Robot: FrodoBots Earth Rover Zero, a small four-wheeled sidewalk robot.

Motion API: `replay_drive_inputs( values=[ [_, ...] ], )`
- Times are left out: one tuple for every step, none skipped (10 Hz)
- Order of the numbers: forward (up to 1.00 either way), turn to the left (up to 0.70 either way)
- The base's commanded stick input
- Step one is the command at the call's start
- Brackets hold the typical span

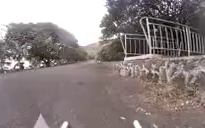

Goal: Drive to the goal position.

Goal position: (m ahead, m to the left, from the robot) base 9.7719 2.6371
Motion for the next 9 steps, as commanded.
replay_drive_inputs(
  values=[
    [0.5, 0.0],
    [0.5, 0.0],
    [0.5, 0.0],
    [0.5, 0.0],
    [0.5, 0.0],
    [0.5, 0.0],
    [0.5, 0.0],
    [0.5, 0.0],
    [0.5, 0.0]
  ],
)
